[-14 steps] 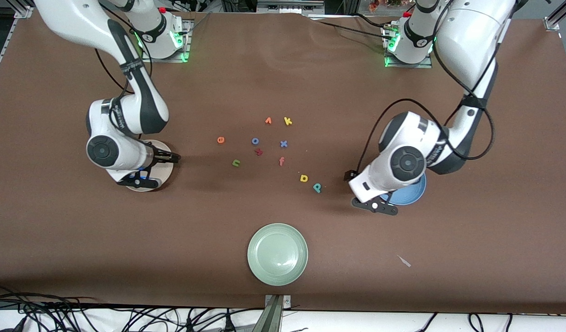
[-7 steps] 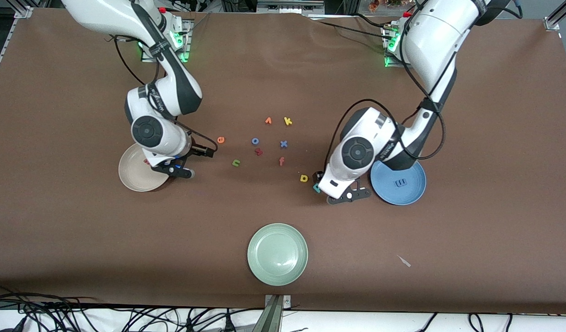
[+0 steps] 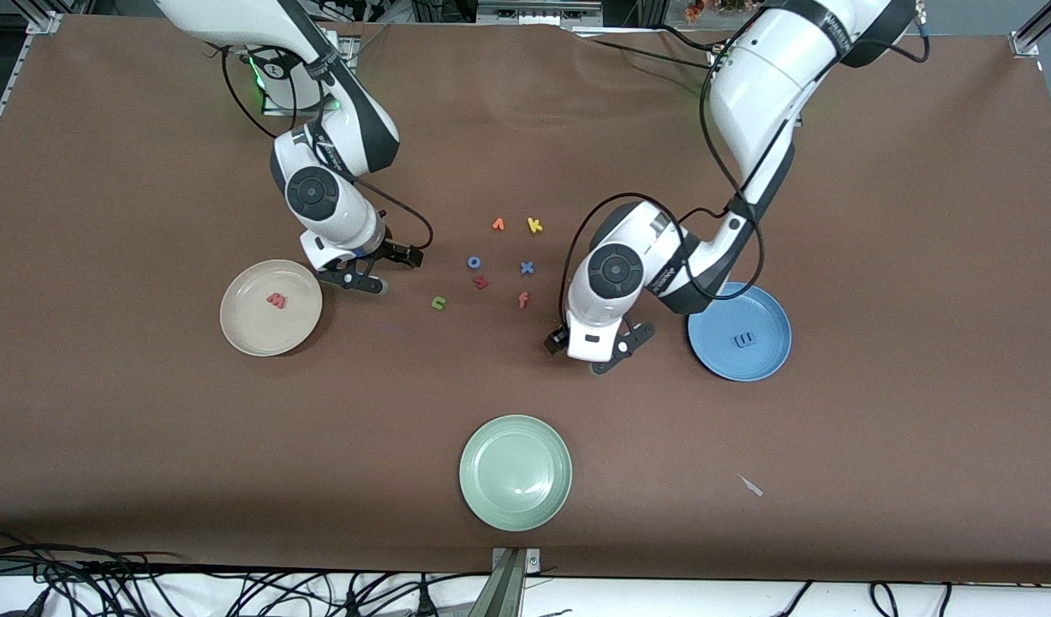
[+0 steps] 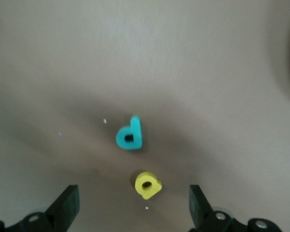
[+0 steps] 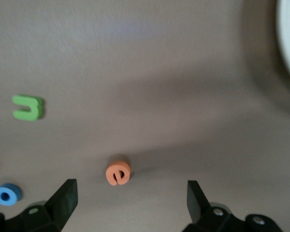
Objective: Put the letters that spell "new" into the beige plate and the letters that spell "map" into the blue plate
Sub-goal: 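Reach the left gripper to the yellow a while the right reaches orange e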
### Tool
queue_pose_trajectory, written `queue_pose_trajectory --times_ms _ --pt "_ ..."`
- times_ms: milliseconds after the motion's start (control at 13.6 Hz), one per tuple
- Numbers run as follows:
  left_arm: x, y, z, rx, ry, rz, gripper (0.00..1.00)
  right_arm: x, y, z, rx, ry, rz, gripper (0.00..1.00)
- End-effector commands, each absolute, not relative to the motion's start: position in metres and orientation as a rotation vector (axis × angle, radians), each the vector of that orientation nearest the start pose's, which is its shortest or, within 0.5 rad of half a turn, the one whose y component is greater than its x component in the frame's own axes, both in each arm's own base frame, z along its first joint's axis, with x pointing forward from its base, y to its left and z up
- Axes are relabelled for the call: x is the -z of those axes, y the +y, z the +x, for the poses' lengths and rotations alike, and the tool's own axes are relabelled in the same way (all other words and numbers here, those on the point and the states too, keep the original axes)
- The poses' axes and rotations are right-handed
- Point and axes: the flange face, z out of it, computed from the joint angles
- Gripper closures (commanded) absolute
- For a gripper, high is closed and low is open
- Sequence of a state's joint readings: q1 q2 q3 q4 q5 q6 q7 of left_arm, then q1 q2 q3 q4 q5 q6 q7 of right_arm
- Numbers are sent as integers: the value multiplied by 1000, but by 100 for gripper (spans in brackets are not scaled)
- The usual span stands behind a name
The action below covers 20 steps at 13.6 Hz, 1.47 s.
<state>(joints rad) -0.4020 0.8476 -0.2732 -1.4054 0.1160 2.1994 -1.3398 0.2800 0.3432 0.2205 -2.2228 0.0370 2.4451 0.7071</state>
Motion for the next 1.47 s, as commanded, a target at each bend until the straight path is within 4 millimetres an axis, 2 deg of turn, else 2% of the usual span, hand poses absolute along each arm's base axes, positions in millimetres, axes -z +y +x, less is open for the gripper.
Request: queue_pose_trajectory --times_ms 0,221,294,368,515,589,883,956,1030,1177,1398 --pt "-187 -438 587 -142 -1062 -2996 5 -214 265 459 -195 380 -3082 1" --pt "-183 -438 586 -148 -1050 -2995 42 -202 275 448 -178 366 -3076 1" --pt "-184 -437 587 -146 -1053 -2996 47 -198 283 444 -170 345 -3074 1" --pt "-184 -438 587 -145 -1047 -2997 47 -192 289 439 -170 327 -3072 1" --pt "-180 -436 587 -122 -1017 -2997 46 -184 289 438 -176 311 -3080 2" --pt "-173 -435 588 -95 -990 -2998 46 -180 289 437 -183 305 -3083 5" --pt "-175 -436 589 -81 -995 -3012 45 -176 285 439 -187 302 -3086 16" --pt "-173 -435 588 -80 -989 -3009 52 -172 284 440 -186 308 -3084 20" --pt "-173 -435 588 -80 -989 -3009 69 -170 284 440 -173 311 -3077 24" --pt "-173 -434 588 -86 -993 -3003 92 -170 284 442 -169 311 -3076 29" --pt "-178 -431 589 -90 -989 -2994 95 -170 280 445 -159 306 -3080 32"
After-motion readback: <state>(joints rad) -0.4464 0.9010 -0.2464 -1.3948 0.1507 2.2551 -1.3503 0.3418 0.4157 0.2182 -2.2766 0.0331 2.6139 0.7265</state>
